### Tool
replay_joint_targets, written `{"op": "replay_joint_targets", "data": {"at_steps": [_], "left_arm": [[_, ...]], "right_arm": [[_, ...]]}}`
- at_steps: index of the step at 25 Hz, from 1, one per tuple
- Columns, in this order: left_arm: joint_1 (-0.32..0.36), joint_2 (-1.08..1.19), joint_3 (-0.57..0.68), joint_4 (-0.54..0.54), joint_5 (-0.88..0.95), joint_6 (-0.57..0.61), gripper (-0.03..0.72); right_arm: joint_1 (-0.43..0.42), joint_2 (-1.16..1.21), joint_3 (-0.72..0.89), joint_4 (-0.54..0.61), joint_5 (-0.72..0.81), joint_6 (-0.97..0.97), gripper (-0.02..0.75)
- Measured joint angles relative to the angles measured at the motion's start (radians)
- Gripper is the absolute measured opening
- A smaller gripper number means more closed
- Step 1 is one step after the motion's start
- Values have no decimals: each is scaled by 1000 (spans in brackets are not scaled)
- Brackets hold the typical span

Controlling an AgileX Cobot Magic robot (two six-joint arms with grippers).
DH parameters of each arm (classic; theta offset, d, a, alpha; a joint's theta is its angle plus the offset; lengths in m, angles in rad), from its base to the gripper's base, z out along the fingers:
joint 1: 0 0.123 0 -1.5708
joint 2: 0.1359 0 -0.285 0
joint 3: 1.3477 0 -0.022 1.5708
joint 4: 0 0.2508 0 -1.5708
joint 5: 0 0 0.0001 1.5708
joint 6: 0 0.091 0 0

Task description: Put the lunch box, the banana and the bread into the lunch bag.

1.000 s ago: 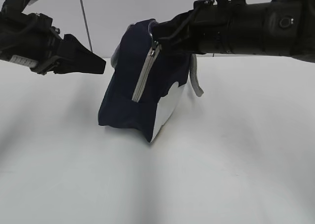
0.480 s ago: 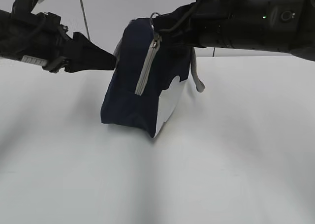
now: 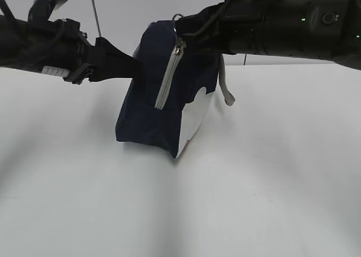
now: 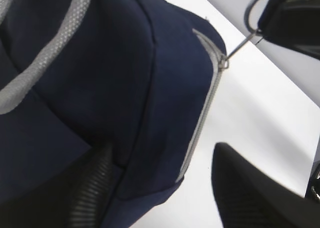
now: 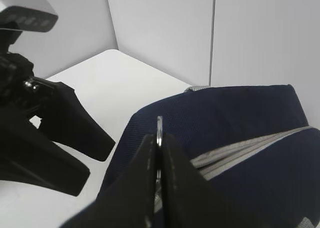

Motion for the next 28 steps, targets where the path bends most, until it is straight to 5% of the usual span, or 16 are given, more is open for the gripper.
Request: {"op": "replay_joint_targets", "data": {"at_steps": [10,19,25,28], "left_arm": [[-22,46,-37,-40,17,13,427],[-39,76,-38,-77,-9,17,255],[-39,76,-38,-96,-32,17,30],[-39,76,-38,-96,-33,17,3]], "right_arm": [[0,2,-2,0,-1,-2,-16],[0,9,-2,-2,-5,-2,-16],[0,9,-2,-2,-6,-2,-16],[0,9,-2,-2,-8,-2,-16]]}}
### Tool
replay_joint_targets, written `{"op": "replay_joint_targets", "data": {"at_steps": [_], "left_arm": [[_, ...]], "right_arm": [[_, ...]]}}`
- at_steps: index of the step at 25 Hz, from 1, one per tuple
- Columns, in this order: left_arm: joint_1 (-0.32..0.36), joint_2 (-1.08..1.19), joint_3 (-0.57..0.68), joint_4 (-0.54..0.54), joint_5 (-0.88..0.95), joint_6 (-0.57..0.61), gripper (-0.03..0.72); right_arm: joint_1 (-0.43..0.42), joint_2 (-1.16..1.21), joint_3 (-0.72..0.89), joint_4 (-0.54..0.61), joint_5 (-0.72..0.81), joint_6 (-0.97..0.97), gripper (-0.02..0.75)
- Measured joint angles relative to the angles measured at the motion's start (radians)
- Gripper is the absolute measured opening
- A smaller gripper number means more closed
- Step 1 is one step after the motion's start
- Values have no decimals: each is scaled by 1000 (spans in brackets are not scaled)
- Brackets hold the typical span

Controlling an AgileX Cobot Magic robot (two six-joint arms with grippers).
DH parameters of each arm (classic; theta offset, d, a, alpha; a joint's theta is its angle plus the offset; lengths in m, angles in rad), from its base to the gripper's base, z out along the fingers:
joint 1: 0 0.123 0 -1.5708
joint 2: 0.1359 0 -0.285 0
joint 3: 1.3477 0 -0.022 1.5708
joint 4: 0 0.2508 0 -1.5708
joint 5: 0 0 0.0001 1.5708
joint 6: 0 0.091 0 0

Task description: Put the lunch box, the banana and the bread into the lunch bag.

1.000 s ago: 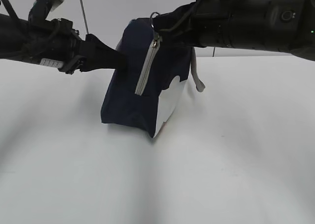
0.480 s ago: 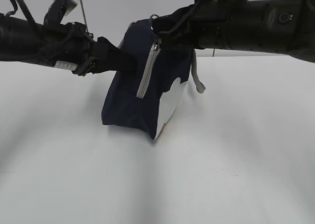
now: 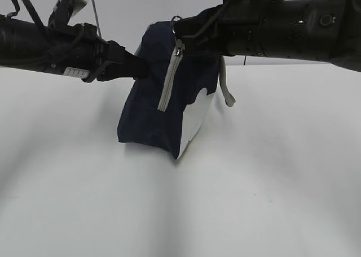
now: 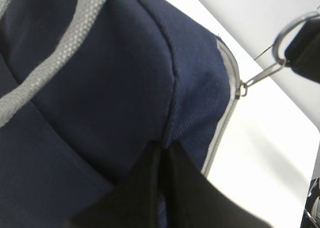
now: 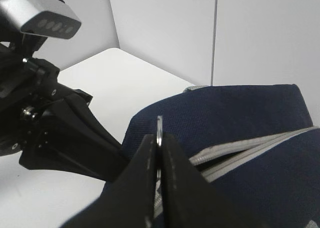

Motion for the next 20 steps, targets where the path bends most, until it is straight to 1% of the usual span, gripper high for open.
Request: {"op": "replay_joint_targets", "data": {"at_steps": [12,17,20], "left_arm": [[0,0,0,16,5,1,1],[0,-50,-1,114,32,-109,1],[0,-62,-1,151,71,-156,0]], "right_arm": [[0,-11,0,-4,0,2,-16],[0,-49,0,-13,11,37,-16],[0,-65,0,-19,11,51,-16]]}}
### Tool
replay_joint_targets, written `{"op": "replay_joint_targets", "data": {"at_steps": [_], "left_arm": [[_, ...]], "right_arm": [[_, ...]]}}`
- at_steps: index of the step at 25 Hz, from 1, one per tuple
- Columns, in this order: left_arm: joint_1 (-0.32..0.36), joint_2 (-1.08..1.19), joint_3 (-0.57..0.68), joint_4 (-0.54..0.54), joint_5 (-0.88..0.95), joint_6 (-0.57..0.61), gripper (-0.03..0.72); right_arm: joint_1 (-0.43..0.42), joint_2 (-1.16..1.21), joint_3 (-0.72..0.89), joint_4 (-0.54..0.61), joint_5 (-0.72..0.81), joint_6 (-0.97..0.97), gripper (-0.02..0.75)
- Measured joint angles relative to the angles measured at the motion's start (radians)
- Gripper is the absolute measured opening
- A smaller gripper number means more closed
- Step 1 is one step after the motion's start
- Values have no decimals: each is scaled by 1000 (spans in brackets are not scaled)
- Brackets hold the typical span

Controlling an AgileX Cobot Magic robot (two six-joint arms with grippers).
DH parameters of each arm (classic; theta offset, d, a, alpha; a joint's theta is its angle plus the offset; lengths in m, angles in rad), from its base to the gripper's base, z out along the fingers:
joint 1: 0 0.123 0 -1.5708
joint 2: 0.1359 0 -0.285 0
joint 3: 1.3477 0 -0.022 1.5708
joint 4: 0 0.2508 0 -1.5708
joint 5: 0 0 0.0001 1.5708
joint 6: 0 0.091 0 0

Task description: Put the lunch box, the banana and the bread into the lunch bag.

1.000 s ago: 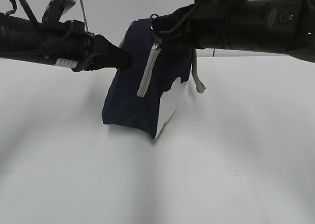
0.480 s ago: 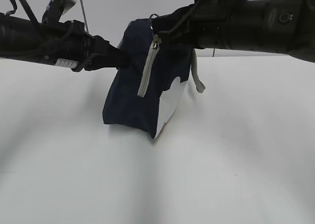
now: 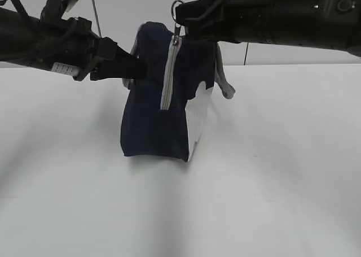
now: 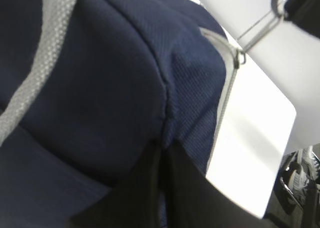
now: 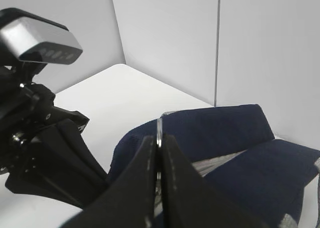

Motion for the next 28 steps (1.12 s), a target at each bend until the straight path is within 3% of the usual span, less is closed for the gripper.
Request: {"op": "replay_joint_targets", "data": {"at_steps": [28], "left_arm": [[-3,2,20,200,3,-107,0]], "right_arm": [[0,149,-119,3,41,56,-16]]}}
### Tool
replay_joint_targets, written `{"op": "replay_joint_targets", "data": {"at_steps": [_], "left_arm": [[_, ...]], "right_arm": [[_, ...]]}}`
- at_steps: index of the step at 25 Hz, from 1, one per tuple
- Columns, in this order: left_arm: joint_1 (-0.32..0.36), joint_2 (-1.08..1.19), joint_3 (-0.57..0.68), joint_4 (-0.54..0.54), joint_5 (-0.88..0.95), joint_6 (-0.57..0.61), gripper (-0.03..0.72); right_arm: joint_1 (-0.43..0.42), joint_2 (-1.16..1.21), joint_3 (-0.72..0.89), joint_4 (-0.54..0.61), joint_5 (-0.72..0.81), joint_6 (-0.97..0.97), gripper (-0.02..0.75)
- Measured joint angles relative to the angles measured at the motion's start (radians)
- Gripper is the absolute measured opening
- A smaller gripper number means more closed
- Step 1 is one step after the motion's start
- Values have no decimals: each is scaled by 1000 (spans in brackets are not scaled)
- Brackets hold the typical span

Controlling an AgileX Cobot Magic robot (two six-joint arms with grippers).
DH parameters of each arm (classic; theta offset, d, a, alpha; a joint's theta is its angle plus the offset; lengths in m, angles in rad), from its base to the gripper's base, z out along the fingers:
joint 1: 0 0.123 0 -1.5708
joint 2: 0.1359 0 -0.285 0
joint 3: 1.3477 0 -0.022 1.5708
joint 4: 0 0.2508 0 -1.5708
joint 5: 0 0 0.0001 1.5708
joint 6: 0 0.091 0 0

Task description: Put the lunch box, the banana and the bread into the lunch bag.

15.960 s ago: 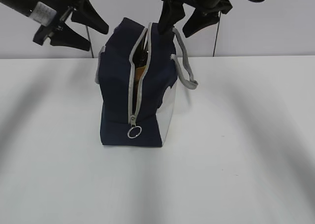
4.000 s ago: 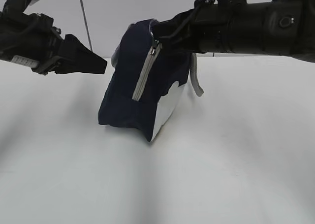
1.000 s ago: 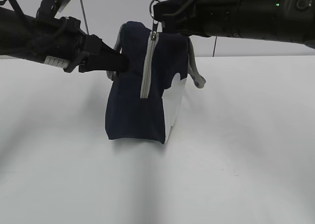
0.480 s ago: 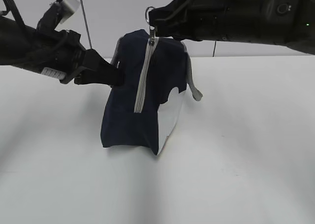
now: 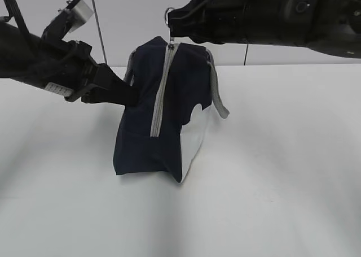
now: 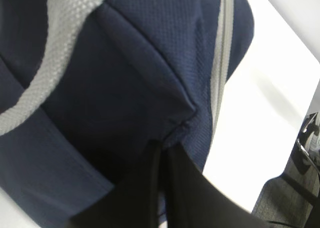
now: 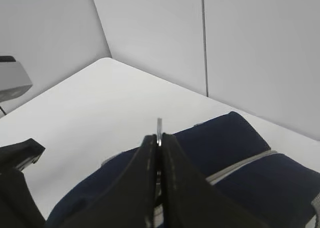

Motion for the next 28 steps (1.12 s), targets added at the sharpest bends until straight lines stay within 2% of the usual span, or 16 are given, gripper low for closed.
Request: {"op": "replay_joint_targets", "data": {"at_steps": [7,14,24,28], "left_arm": [[-1,0,0,59,14,-45,0],[-2,0,0,112,40,-77,0],[-2,0,0,120,41,-80,-1],[-2,0,0,120,36,-81,-1]], "right_arm": [[-12,36,-34,-27,4,72,-16],[-61,88,-94,-250,-82,325,-16],[-69,152,-217,-505,-123,587,-16],[-98,185,-272,-613,-144,706,-16]]}}
